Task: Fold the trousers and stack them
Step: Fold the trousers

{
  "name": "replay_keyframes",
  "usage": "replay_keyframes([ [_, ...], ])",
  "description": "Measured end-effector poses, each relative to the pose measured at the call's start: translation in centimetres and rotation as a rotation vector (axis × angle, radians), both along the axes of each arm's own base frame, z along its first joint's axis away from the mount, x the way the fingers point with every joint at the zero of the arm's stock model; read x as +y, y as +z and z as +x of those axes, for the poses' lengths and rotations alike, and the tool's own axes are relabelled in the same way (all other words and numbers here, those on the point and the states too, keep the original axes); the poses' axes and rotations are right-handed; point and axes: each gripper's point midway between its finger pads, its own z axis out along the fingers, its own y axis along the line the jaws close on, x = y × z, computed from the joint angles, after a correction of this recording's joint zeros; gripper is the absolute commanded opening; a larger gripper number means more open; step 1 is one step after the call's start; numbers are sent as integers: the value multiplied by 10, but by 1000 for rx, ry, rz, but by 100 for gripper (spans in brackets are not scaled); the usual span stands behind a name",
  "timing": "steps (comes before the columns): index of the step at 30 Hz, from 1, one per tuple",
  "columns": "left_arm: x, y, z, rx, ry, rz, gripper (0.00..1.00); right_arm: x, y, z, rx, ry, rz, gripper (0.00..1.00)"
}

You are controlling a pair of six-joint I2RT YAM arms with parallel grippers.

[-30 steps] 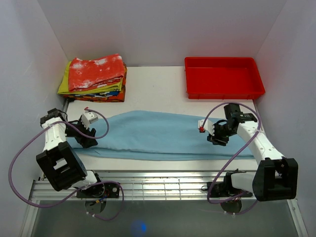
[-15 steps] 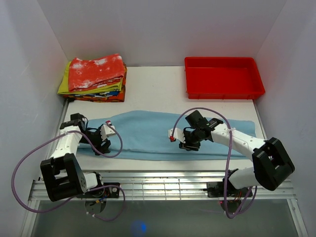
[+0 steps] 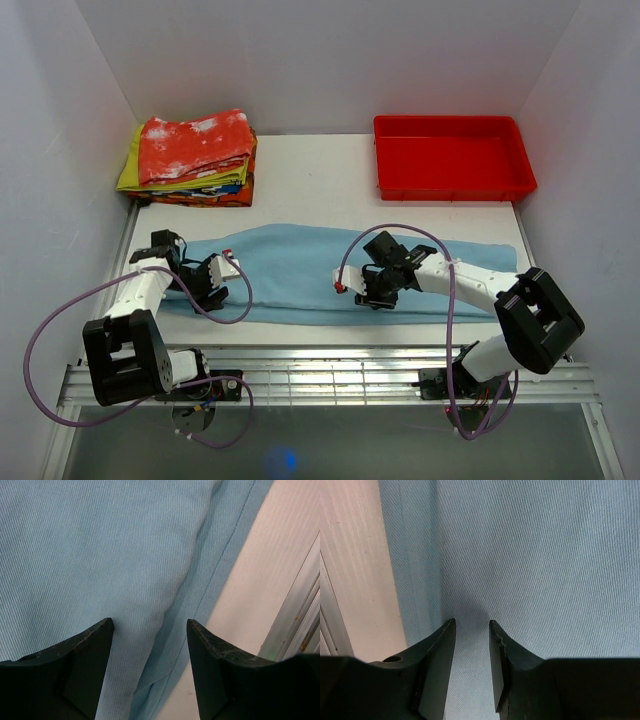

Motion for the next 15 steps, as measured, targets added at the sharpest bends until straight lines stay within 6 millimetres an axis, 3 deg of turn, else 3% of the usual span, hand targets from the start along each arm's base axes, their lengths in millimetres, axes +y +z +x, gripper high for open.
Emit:
replay_keyframes([
  [15, -1, 0, 0, 1, 0, 1, 69, 3, 10, -17, 42, 24, 32, 40],
])
